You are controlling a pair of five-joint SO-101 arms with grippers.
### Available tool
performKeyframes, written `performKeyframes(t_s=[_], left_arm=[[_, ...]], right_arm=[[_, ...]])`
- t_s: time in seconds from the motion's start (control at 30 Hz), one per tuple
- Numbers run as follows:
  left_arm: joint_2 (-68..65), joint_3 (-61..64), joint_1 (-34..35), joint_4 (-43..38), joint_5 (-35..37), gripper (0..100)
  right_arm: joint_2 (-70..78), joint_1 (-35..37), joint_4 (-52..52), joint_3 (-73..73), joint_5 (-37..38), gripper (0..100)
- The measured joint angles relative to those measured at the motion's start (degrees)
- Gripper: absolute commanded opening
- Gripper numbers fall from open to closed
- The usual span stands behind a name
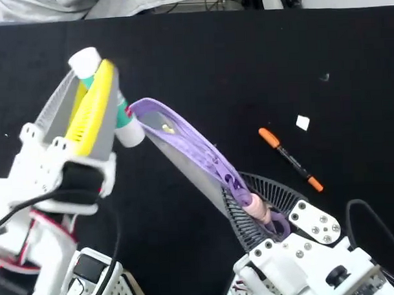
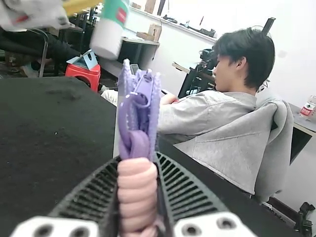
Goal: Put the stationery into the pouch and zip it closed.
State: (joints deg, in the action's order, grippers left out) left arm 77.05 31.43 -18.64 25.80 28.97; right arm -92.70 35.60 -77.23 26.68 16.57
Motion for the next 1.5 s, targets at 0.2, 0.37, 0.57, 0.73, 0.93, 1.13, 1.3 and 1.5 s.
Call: performKeyframes(t_s=[0.2, 0.37, 0.57, 0.73, 0.93, 1.13, 1.3, 1.5], left_arm=[[0.1, 11.2, 0.0, -12.7, 0.3, 3], [0.8, 16.1, 0.0, -18.5, 0.3, 3], [4.8, 17.9, -0.8, -19.3, -0.2, 3], [6.0, 18.1, -1.0, -19.3, -0.2, 3], [3.3, 20.2, -1.1, -23.7, -0.2, 3], [0.1, 23.5, -1.5, -31.0, 0.1, 3], [1.9, 25.8, -5.4, -31.3, -0.4, 3], [4.6, 32.6, -15.8, -31.0, -9.4, 3]], right_arm=[[0.2, -0.1, 0.0, 0.0, 0.0, 1.1], [0.4, -0.1, 0.0, 0.1, 0.0, 1.1], [0.1, -0.1, 0.0, 0.1, 0.0, 1.1], [-0.4, 0.2, 0.0, 0.1, 0.0, 1.1], [0.3, -0.1, 0.0, 0.1, 0.0, 1.1], [0.4, -0.2, 0.0, 0.2, 0.0, 1.1], [0.4, -0.2, 0.0, 0.5, 0.0, 1.1], [-0.1, -0.2, 1.2, 3.4, 0.0, 1.1]])
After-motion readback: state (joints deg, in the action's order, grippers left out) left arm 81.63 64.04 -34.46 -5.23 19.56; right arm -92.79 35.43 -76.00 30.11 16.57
